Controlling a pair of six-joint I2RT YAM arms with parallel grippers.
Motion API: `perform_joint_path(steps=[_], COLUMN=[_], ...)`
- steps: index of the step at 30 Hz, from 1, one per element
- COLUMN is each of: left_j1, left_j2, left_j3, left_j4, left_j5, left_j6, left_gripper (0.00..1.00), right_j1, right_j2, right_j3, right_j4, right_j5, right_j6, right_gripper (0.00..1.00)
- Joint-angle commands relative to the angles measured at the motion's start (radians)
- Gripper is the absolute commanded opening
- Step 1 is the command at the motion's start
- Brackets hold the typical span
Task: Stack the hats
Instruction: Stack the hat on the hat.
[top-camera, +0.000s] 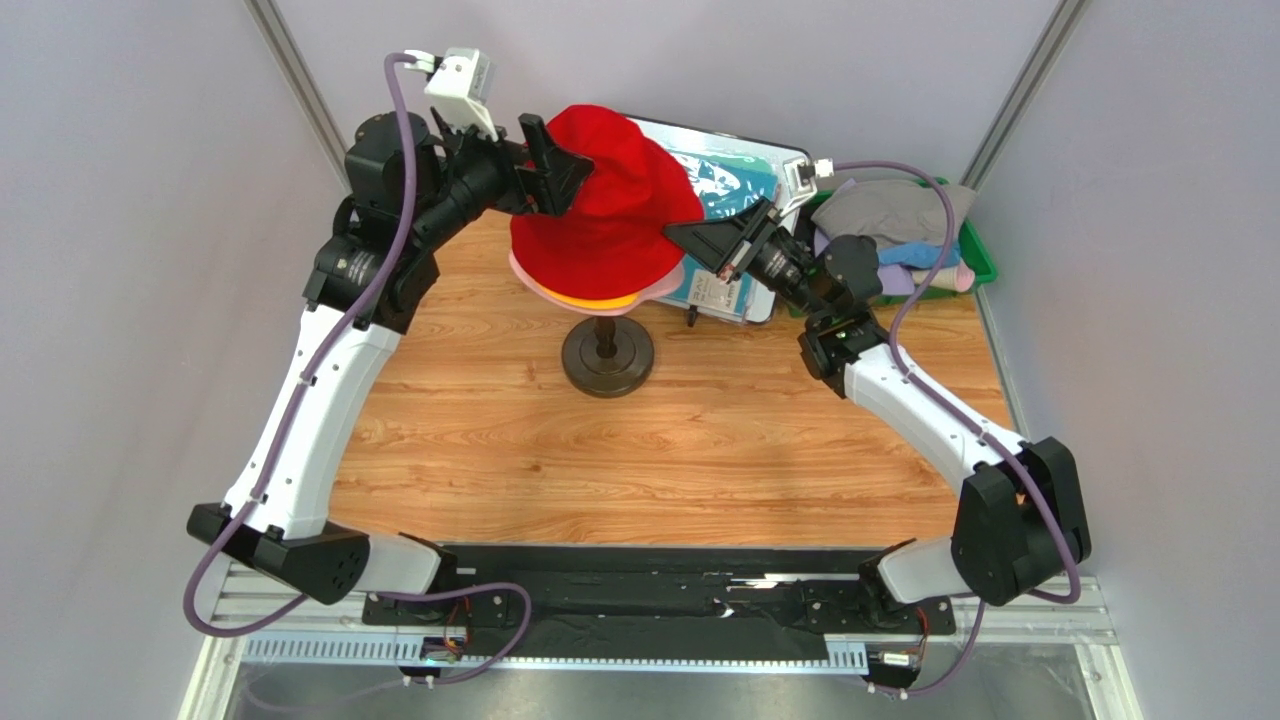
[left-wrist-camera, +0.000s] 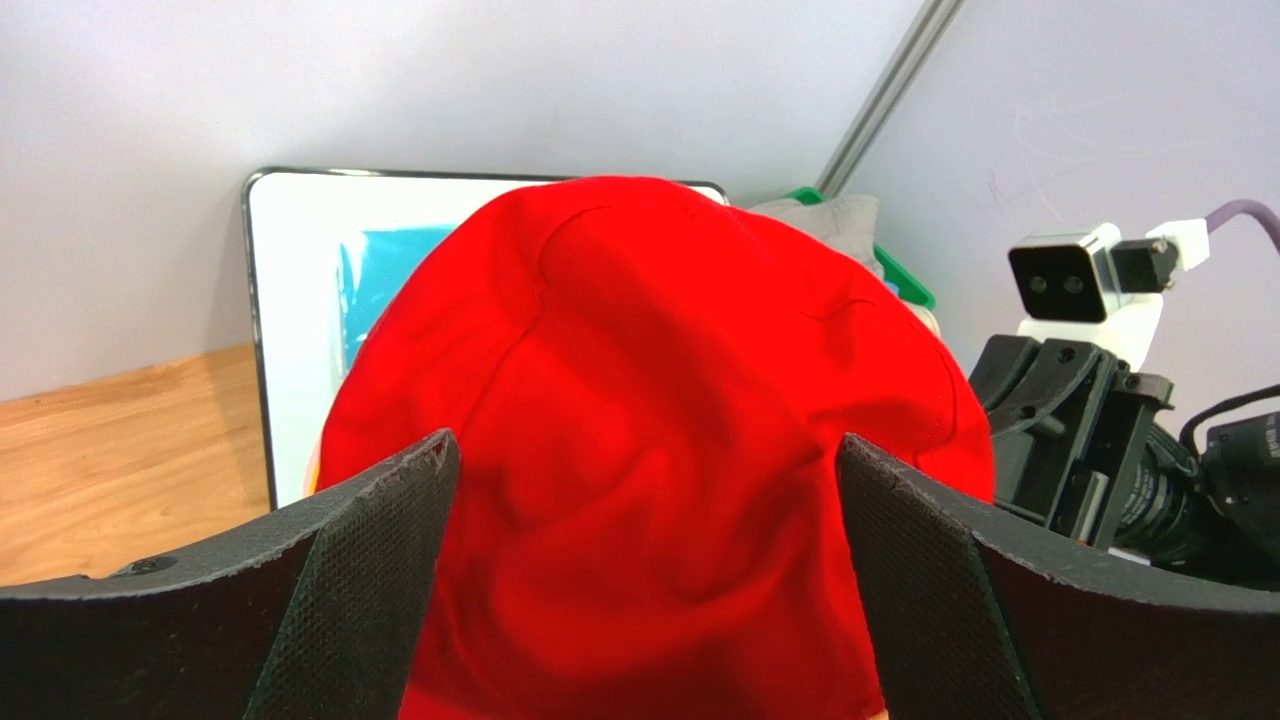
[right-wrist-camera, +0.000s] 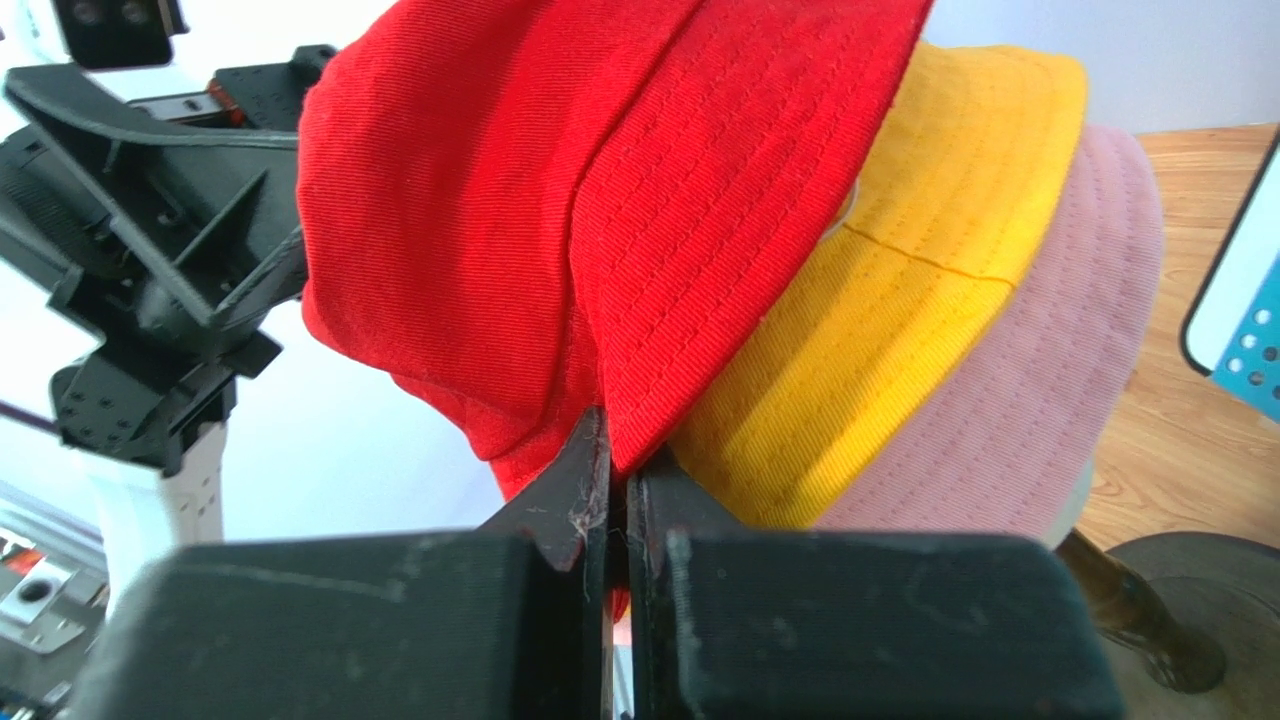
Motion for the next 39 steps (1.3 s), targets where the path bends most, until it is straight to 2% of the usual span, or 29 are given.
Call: perform_joint_path(steps=[1, 7, 13, 21, 22, 23, 25, 26, 29, 35, 37, 39], left_j1=[0.013, 0.021, 0.032, 0.037, 0.037, 0.037, 0.040, 0.041, 0.046, 0.055, 0.058, 0.060], left_j2=[-0.052, -0.104, -0.177, -0.211, -0.210, -0.210, -0.219, -0.226, -0.278, -0.393, -0.427, -0.479], left_j3=[0.027, -0.045, -0.142, -0.230, -0.233, -0.237, -0.254, -0.262, -0.297, -0.421, -0.460, -0.515], left_j4=[0.018, 0.027, 0.051, 0.096, 0.091, 0.084, 0.082, 0.084, 0.088, 0.088, 0.087, 0.082], left_j5=[-0.021, -0.027, -0.060, 0.002, 0.000, -0.006, -0.012, -0.020, -0.047, -0.147, -0.205, -0.268], left_j6=[0.010, 0.015, 0.038, 0.033, 0.035, 0.035, 0.035, 0.035, 0.044, 0.082, 0.110, 0.128], left_gripper=[0.99, 1.00, 0.99, 1.00, 0.99, 0.99, 0.99, 0.99, 0.99, 0.99, 0.99, 0.99], right_j1=[-0.013, -0.014, -0.011, -0.011, -0.010, -0.011, -0.011, -0.011, -0.011, -0.030, -0.042, -0.050], right_j2=[0.070, 0.041, 0.012, -0.036, -0.042, -0.060, -0.084, -0.100, -0.168, -0.330, -0.360, -0.360], right_j3=[-0.074, -0.083, -0.065, -0.040, -0.035, -0.032, -0.031, -0.031, -0.032, 0.014, 0.055, 0.142], right_j4=[-0.223, -0.256, -0.357, -0.458, -0.485, -0.496, -0.524, -0.538, -0.599, -0.806, -0.945, -1.057], right_j5=[0.096, 0.119, 0.150, 0.161, 0.161, 0.162, 0.164, 0.168, 0.196, 0.282, 0.346, 0.475], right_j6=[-0.098, -0.124, -0.176, -0.230, -0.245, -0.253, -0.272, -0.293, -0.350, -0.485, -0.580, -0.665], right_gripper=[0.00, 0.00, 0.00, 0.01, 0.05, 0.22, 0.40, 0.54, 0.72, 0.77, 0.77, 0.77])
